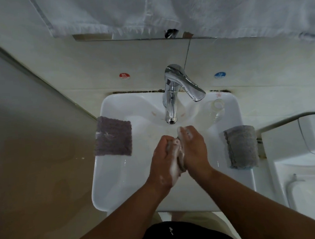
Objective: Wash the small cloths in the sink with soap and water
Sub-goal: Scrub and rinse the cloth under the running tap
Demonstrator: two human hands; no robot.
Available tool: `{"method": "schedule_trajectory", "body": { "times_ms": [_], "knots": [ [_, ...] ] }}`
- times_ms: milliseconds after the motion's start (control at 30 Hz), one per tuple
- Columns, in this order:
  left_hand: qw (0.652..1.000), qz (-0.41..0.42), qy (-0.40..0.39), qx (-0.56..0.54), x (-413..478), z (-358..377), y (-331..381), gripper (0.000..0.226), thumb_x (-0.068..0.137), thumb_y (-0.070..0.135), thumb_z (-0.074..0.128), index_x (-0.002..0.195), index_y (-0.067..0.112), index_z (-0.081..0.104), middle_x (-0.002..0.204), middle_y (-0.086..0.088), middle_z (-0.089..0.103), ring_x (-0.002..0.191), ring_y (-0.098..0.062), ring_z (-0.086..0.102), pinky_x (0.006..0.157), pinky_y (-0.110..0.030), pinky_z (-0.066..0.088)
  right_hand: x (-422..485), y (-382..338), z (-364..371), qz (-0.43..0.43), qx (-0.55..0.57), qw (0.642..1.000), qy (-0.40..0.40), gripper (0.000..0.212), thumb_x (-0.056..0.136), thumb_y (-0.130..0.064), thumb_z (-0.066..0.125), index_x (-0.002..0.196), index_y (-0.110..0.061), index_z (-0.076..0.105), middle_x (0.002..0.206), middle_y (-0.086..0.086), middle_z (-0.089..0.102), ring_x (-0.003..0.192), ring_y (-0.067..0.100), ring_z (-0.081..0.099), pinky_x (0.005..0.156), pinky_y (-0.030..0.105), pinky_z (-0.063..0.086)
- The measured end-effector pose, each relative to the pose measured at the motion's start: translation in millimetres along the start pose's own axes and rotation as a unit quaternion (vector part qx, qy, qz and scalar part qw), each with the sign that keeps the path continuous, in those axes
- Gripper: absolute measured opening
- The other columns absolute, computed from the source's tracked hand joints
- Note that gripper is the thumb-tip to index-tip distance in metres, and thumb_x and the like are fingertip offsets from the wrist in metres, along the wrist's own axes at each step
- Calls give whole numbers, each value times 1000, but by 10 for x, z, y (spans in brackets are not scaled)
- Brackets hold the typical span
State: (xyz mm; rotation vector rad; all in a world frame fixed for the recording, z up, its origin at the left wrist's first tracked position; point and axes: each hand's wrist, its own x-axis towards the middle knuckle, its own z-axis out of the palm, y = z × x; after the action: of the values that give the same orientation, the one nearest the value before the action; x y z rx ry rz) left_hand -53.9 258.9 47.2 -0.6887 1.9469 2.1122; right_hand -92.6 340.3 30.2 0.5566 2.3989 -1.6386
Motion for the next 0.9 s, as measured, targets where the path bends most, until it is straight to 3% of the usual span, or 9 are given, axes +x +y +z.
{"method": "schedule_trajectory", "body": {
  "times_ms": [67,167,233,333,467,567,700,800,900],
  "knots": [
    [999,9,29,11,135,-63,-20,18,101,25,53,90,11,52,74,-4,59,66,-17,58,61,-32,50,-197,-41,48,6,-26,999,-30,26,103,-38,51,86,-20,56,72,-4,63,67,10,62,64,33,48],
    [998,-28,29,-55,251,-148,-66,19,106,7,39,89,12,48,86,-8,54,80,-19,55,76,-27,47,-435,-89,123,-55,-50,995,-59,20,103,-37,51,89,-24,55,80,-4,66,72,10,64,64,30,49],
    [997,-41,12,-68,166,-116,-67,19,107,11,40,92,10,52,84,-9,58,77,-18,59,70,-28,51,-264,-53,106,-68,-68,995,-38,20,104,-36,50,87,-24,52,75,-5,63,69,8,61,64,30,47],
    [999,-35,6,-13,26,-24,-38,27,105,26,50,91,3,51,62,-7,54,51,-16,53,46,-23,46,20,-39,14,-8,-31,999,-16,28,104,-37,49,84,-19,54,72,-6,59,66,3,56,68,28,40],
    [999,-22,42,-15,256,-135,-82,22,100,33,52,94,11,53,80,-2,60,79,-19,59,72,-33,51,-327,-78,77,-40,-45,996,-63,19,103,-37,53,87,-27,53,77,-7,63,69,0,61,59,15,42],
    [998,-30,28,-55,270,-116,-135,21,97,25,55,95,6,50,83,-5,57,77,-16,59,69,-24,52,-308,11,104,-77,-50,995,-45,18,102,-35,54,86,-29,50,76,-7,62,67,2,58,60,18,40],
    [999,-41,5,-30,102,-4,-113,27,98,32,60,82,10,55,63,1,61,55,-11,59,52,-23,48,245,143,-37,-56,-101,993,-24,24,102,-36,52,87,-18,56,70,-8,58,63,2,55,63,27,40],
    [999,-21,25,-9,218,-169,-153,24,96,37,59,77,23,58,72,0,63,69,-18,62,61,-35,49,366,193,-115,-21,-82,996,-5,24,100,-37,57,86,-17,59,74,-5,63,69,4,58,65,27,39],
    [991,19,92,97,319,-413,-225,22,99,40,54,83,24,57,75,4,63,72,-10,62,64,-29,52,343,230,-187,19,-2,1000,12,25,98,-36,60,82,-17,63,78,-1,70,74,13,65,69,30,48]
  ]
}}
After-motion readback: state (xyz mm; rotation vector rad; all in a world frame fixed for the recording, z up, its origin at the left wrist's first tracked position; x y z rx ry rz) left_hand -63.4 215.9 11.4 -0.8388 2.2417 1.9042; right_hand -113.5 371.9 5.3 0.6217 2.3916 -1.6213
